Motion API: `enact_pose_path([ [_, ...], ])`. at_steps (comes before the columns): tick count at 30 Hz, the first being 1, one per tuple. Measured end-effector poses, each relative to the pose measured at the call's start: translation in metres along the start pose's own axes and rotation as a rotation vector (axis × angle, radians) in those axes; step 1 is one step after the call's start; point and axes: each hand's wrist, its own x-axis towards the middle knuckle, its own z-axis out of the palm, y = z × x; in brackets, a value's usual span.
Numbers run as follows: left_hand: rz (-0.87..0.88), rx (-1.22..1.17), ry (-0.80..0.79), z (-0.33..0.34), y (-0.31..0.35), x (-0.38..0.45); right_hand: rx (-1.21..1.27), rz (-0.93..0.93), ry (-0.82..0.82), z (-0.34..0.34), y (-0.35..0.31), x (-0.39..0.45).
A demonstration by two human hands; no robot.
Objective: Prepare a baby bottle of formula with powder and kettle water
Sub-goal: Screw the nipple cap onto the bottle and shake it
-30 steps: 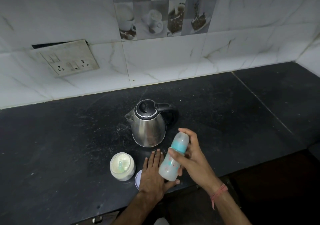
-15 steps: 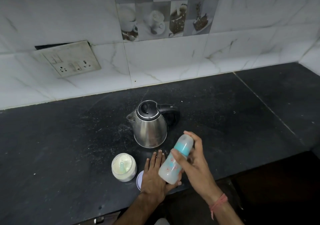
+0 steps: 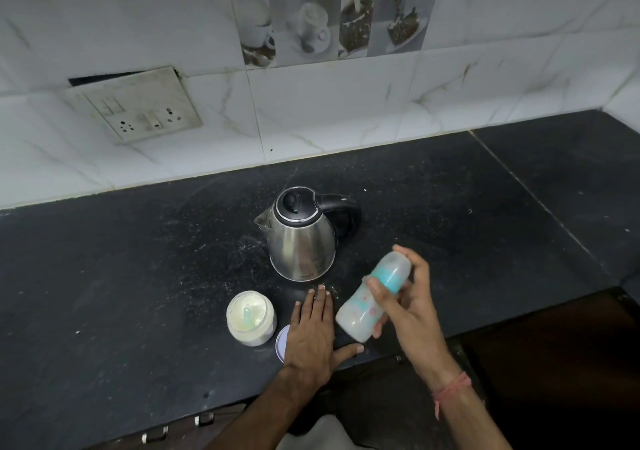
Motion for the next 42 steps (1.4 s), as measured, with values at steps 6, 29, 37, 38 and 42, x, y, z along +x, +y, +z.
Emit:
enact_pose_path([
  [6,-0.007,0.031,-0.003,0.001,0.002,0.002,0.000,0.014,-0.014,-0.012,-0.006,0.007],
  [29,0.003,0.007,0.008,0.006,-0.001,0.002,0.071,-0.031,0.038,0.009,-0.002,-0.008],
  [37,0.004,-0.004,0.005,0.003,-0.003,0.002,0.096,-0.037,0.051,0.007,-0.014,-0.005],
  [38,0.005,0.005,0.000,0.002,-0.003,0.003,0.123,-0.033,0.069,0.006,-0.015,-0.005],
  [42,0.010,-0.066,-0.003,0.005,-0.004,0.001,0.087,0.010,-0.061,0.007,-0.009,-0.009],
])
